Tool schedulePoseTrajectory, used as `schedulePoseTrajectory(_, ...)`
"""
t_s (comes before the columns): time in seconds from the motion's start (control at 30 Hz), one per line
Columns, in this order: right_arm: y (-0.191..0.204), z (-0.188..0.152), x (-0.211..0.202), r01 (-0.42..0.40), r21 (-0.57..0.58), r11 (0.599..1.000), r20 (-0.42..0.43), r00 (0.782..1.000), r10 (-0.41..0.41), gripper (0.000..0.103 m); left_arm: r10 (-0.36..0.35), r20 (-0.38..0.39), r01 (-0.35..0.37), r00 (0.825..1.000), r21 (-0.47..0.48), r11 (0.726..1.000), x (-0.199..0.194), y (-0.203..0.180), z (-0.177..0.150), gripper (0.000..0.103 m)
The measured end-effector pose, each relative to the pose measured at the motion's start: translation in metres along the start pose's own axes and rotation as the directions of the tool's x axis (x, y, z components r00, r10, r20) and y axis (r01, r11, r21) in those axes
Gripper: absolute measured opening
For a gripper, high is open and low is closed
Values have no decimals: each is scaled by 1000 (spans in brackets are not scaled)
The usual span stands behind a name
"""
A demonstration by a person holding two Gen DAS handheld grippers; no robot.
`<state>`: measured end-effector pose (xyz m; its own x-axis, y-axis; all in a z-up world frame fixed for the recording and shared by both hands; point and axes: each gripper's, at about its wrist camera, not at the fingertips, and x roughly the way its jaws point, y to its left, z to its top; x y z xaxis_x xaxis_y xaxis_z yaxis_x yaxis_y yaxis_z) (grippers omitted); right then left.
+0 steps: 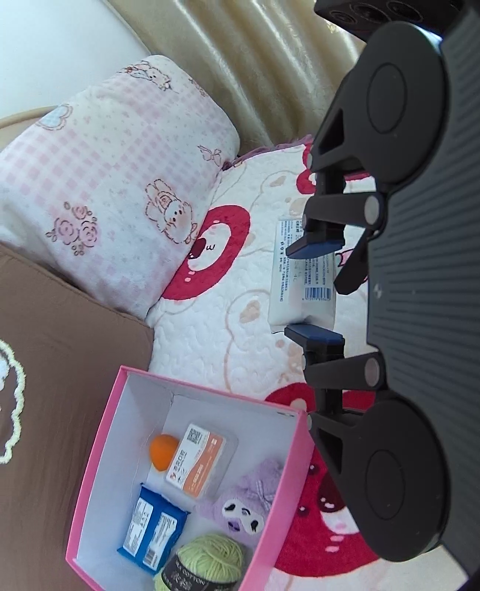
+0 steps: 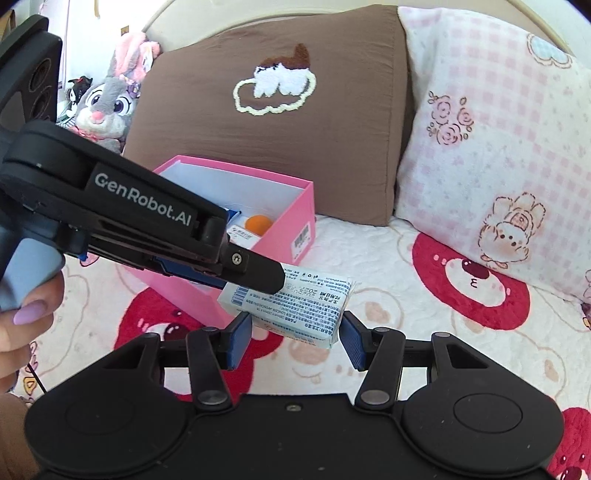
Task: Organize objects
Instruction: 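Lift the white packet with the left tool and carry it over the pink box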
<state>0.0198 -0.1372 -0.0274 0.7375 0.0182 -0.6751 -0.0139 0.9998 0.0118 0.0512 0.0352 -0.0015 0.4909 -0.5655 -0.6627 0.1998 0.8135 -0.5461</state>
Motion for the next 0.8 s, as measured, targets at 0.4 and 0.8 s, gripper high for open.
schedulePoseTrajectory(0.4, 37, 33, -31, -47, -58, 997, 3, 999, 47, 58, -7, 71, 2, 997, 67, 998, -74, -6, 16, 36)
schedulePoseTrajectory(0.8, 81, 83, -52, -69, -197, 978, 92, 992, 88, 56, 69, 116, -77, 991, 66, 995, -117, 19, 31, 36)
